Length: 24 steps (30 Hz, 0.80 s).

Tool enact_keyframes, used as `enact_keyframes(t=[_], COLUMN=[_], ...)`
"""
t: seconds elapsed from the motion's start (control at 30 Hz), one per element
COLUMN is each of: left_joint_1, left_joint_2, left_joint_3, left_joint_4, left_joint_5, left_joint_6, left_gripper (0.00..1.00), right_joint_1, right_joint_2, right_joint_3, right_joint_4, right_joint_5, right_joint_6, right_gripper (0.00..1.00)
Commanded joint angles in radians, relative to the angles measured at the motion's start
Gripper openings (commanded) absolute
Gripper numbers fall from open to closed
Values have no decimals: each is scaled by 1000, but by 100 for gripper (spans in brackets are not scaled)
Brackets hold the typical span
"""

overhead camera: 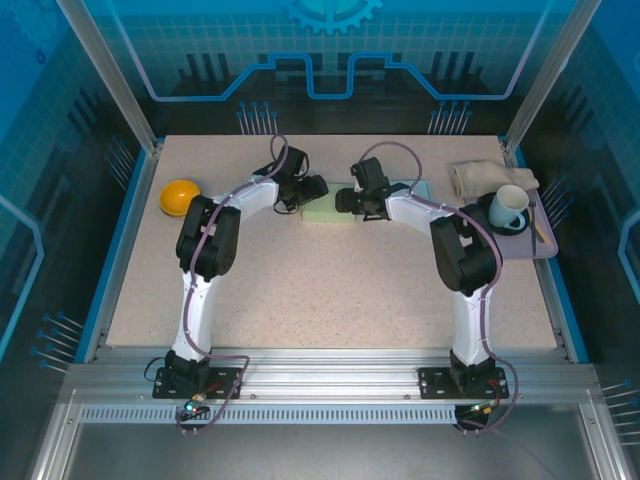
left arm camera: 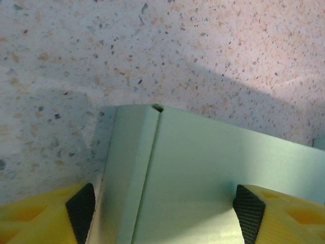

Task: Fold the paper box

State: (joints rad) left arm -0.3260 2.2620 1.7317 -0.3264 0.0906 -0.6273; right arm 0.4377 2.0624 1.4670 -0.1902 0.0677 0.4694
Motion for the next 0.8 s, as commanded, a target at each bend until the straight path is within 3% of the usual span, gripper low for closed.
enact_keyframes(t=[0.0, 0.07, 0.1, 0.23, 0.3, 0.33, 0.37, 0.5, 0.57, 0.67, 0.77], left_joint_1=[34, 53, 61, 77, 80, 81, 83, 82, 86, 99, 103], left_joint_2=[-141, -233, -282, -550, -707, -798, -890, -1188, -1288, -1346, -1355], left_joint_3=[-5, -58, -90, -261, -397, -492, -592, -983, -1148, -1277, -1422], left_joint_4=[-64, -69, -63, -53, -17, 27, 77, 296, 370, 421, 610], left_joint_5=[-10, -24, -33, -120, -178, -211, -245, -397, -500, -610, -644], left_joint_6=[46, 66, 78, 178, 231, 261, 282, 402, 414, 426, 483], left_gripper=[80, 87, 98, 99, 99, 99, 99, 99, 99, 99, 99], right_joint_1=[-8, -12, -15, -23, -31, -36, -41, -61, -73, -103, -189], right_joint_2=[-104, -185, -225, -445, -566, -638, -721, -1005, -1141, -1257, -1253], right_joint_3=[36, 0, -24, -173, -284, -339, -408, -670, -858, -1106, -1230], right_joint_4=[-64, -88, -95, -124, -121, -115, -106, -50, 83, 313, 450], right_joint_5=[-3, 13, 20, 66, 97, 116, 137, 252, 263, 317, 359], right_joint_6=[-64, -82, -90, -142, -169, -182, -198, -276, -357, -427, -410], right_gripper=[59, 59, 60, 66, 79, 93, 100, 100, 100, 100, 100])
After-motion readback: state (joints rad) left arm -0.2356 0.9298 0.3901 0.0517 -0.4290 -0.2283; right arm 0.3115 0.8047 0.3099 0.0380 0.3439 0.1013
